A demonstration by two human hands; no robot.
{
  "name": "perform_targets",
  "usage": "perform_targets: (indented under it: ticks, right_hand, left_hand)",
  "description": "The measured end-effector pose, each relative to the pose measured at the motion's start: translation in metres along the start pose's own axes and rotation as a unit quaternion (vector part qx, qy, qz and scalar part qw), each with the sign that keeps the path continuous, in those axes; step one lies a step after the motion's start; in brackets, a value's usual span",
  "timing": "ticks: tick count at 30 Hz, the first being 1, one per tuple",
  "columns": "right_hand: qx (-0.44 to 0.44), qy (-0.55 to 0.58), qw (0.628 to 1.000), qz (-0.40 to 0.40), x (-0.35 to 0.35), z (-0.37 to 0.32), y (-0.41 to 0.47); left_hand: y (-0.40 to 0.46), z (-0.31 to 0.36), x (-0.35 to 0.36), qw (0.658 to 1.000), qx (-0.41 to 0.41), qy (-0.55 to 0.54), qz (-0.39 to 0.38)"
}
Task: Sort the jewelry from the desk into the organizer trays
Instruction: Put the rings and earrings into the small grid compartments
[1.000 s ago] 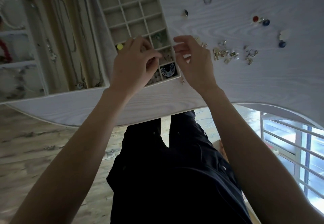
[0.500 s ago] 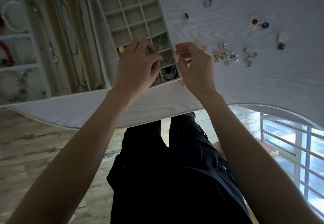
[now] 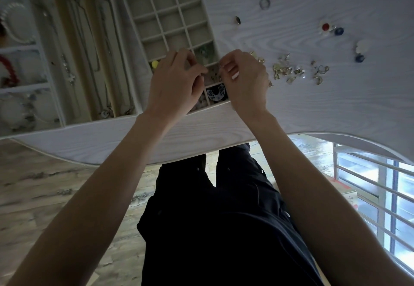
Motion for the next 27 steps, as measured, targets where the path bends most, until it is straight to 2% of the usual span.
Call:
perform_targets:
  ticks: [2,6,11,16,21,27]
  right_hand:
    - [-0.036,-0.019,0.999,0.010,-0.002,-0.003,-0.002]
    - [-0.129,-0.130,0.981,0.062,-0.010,-0.009,-0.010]
    - [-0.199,-0.151,0.967,0.059,-0.016,-0.012,-0.014]
    - [-0.208,-0.201,0.957,0.002,-0.007,-0.007,-0.015]
    - [-0.216,-0.196,0.956,0.035,-0.009,-0.012,-0.012]
    - [-0.209,-0.245,0.947,0.019,-0.003,-0.010,-0.016]
  left_hand:
    - [0.000,0.000,0.000,1.000,0.001,0.000,-0.001]
    - [-0.001,0.000,0.000,1.000,0.004,-0.002,0.000]
    - [-0.001,0.002,-0.002,1.000,0.017,0.002,-0.003]
    - [-0.003,0.002,-0.004,0.999,0.020,0.037,-0.017]
    - [-0.003,0.002,-0.005,0.998,0.018,0.049,-0.029]
    - [-0.002,0.004,-0.004,0.997,0.010,0.064,-0.038]
Point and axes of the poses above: each hand's wrist, its own y-axis towards the middle knuckle, its own x-axis out of the palm, z = x × y, the point moved 4 cm from there along y, towards the middle knuckle, and after that the axes turned 14 degrees about x, right-handed, at the moved point
